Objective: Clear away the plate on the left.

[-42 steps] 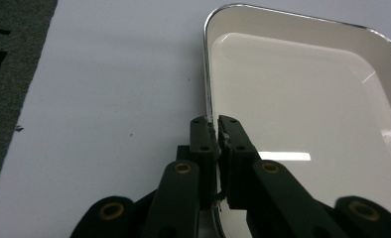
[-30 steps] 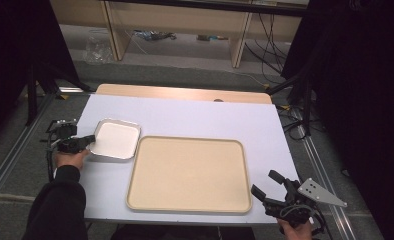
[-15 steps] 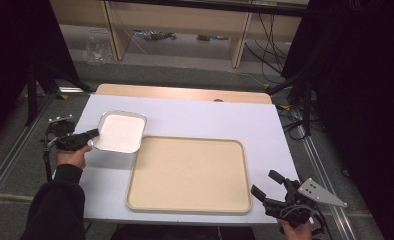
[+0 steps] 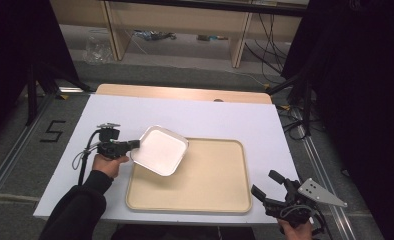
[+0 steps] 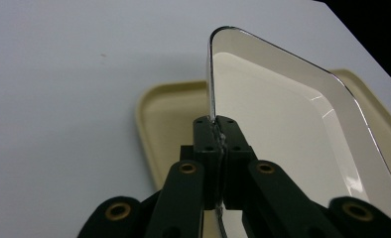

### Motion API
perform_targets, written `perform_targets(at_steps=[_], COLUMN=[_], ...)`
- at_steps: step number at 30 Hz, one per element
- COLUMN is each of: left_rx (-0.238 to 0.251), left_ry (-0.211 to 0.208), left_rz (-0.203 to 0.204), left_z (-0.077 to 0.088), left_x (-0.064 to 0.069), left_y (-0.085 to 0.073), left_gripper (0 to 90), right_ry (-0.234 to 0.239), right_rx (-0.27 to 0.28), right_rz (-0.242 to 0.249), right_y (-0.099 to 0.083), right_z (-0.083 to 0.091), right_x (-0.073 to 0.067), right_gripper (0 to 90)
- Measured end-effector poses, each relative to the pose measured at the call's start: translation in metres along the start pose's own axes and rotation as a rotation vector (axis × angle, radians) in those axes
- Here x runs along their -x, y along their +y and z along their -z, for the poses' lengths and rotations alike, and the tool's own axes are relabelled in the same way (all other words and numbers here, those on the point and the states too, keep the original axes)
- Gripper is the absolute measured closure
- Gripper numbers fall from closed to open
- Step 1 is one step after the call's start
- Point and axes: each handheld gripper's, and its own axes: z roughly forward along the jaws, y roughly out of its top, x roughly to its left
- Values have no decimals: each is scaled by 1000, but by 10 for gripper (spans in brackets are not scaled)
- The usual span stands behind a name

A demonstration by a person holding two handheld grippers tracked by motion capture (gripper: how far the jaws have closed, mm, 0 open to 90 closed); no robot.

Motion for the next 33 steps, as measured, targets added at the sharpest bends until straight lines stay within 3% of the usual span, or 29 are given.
perform_targets(at_steps=[1,4,5,8,9,10,14,18,22,24,30,33], left_rx=[0,-41,-65,-75,-84,-100,-117,-143,-127,-160,-177,-206], left_ry=[0,-23,-24,-31,-34,-45,-49,-51,-54,-52,-44,-67], left_rz=[0,-15,-35,-32,-35,-46,-54,-73,-64,-103,-104,-127], left_z=[0,-17,-21,-30,-33,-38,-45,-51,-53,-55,-54,-50], left_x=[0,17,20,30,33,39,49,56,63,65,68,70], left_y=[0,-6,-8,-13,-14,-18,-24,-31,-34,-39,-44,-52], left_gripper=[881,881,881,881,881,881,881,880,878,877,870,866], right_ry=[0,5,3,-2,5,6,7,4,-1,8,2,3], right_rx=[0,6,6,-2,28,8,8,-1,-5,0,-3,-3], right_rz=[0,-12,-6,1,-9,-19,-2,5,6,-7,3,2], right_y=[0,0,0,0,-1,-1,-1,0,0,0,0,0], right_z=[0,-1,0,0,-3,-1,-1,0,1,-1,0,0], right_x=[0,0,0,0,0,-1,0,1,0,0,0,0], right_gripper=[155,155,154,154,155,155,154,155,154,155,154,154])
